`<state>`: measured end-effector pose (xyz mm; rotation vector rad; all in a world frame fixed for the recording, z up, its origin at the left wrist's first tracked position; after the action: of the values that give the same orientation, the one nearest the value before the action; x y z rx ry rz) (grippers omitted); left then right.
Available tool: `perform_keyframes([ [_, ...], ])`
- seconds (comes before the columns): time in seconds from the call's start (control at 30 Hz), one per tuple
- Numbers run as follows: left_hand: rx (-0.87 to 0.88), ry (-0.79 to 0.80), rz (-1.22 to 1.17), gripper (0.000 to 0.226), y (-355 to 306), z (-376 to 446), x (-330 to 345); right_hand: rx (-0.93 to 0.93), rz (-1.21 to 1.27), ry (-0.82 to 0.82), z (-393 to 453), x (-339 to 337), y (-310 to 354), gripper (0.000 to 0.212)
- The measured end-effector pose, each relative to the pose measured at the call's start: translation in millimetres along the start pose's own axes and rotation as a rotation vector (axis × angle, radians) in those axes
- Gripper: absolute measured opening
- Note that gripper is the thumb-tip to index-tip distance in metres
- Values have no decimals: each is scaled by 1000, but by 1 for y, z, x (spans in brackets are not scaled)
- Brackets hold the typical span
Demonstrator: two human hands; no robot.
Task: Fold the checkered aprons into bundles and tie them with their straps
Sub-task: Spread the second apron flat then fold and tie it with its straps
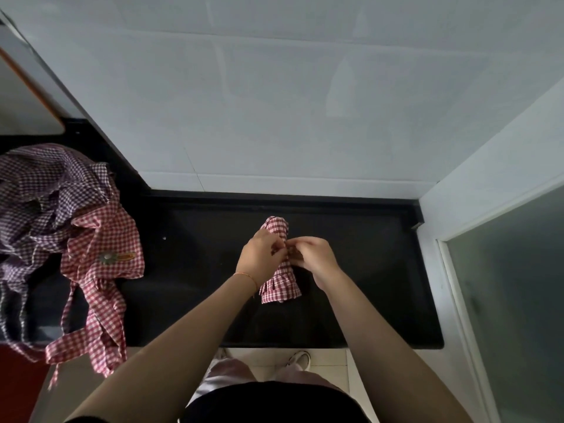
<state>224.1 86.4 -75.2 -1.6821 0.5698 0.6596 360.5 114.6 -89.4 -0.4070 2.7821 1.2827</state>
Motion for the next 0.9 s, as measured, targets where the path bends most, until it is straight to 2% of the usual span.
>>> perform_keyframes([
  [0.1, -90, -58, -26, 7, 2, 0, -3, -9, 54, 9, -4, -1, 0, 20],
  [0.23, -218, -63, -230, 6, 7, 2, -1, -81, 11, 35, -7, -2, 0, 22],
  [0.37, -359, -35, -516, 10, 9, 4, 3, -279, -210, -56, -9, -1, 2, 19],
  [0.47, -388, -29, -556, 10, 8, 4, 3, -448, -386, -116, -18, 0, 9, 19],
  [0.57, -395, -42, -608, 8, 6, 5, 1, -570, -535, -121, -27, 3, 19, 38],
  [0.67, -392, -44, -633, 11, 5, 6, 0, -629, -661, -138, -31, 5, 30, 62],
  [0.73, -390, -25, -678, 13, 5, 8, 0, -652, -693, -145, -30, 6, 34, 71],
  [0.8, -391, 6, -710, 15, 5, 9, 0, -662, -733, -140, -30, 6, 37, 64],
  [0.9, -386, 79, -724, 19, 6, 9, 1, -685, -833, -118, -29, 6, 41, 27],
])
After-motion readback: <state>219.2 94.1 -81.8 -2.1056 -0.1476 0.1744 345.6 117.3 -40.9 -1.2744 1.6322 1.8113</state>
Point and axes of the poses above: each hand's wrist, its own z-axis towards the middle knuckle, its own x-axis out of the palm, y = z × x, the point moved 4 cm from there along z, towards the middle knuckle, and after that the axes turned 2 degrees about -z, right-handed, at the moved point
